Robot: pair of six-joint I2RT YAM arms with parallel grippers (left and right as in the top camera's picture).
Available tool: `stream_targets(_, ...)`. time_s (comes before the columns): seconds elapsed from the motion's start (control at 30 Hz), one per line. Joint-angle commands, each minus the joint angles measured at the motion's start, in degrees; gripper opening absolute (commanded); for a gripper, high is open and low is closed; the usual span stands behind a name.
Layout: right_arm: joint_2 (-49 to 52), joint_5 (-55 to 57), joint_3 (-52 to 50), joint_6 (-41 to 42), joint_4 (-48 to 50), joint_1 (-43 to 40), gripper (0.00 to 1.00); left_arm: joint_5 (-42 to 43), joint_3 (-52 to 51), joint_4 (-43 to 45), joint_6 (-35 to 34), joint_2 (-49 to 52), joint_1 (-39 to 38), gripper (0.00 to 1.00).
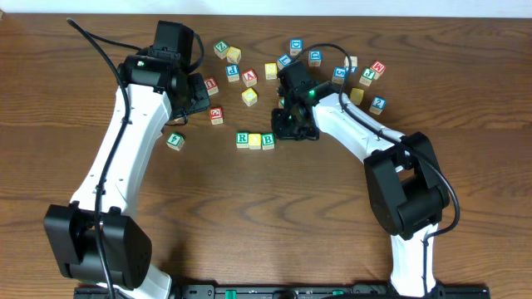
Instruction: Spell out ROBOT
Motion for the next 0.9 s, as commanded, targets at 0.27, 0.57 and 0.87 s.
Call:
stream_targets(0.27, 0.0, 0.0, -0.3, 0.1, -2.2, 2.3, 0.21, -0.5, -0.9, -0.1, 0.7, 0.7, 0.2, 0.36)
stream_targets(0.57, 0.0, 0.1, -0.3, 0.0, -1.3, 2.4, 0.18, -0.5, -0.9, -0.1, 0.7, 0.7, 0.2, 0.36)
stream_targets(0.87, 0.0, 0.8, 4.3, -1.8, -3.6, 1.0, 0.14, -0.5, -0.9, -0.1, 4.8, 0.7, 0.2, 0.36)
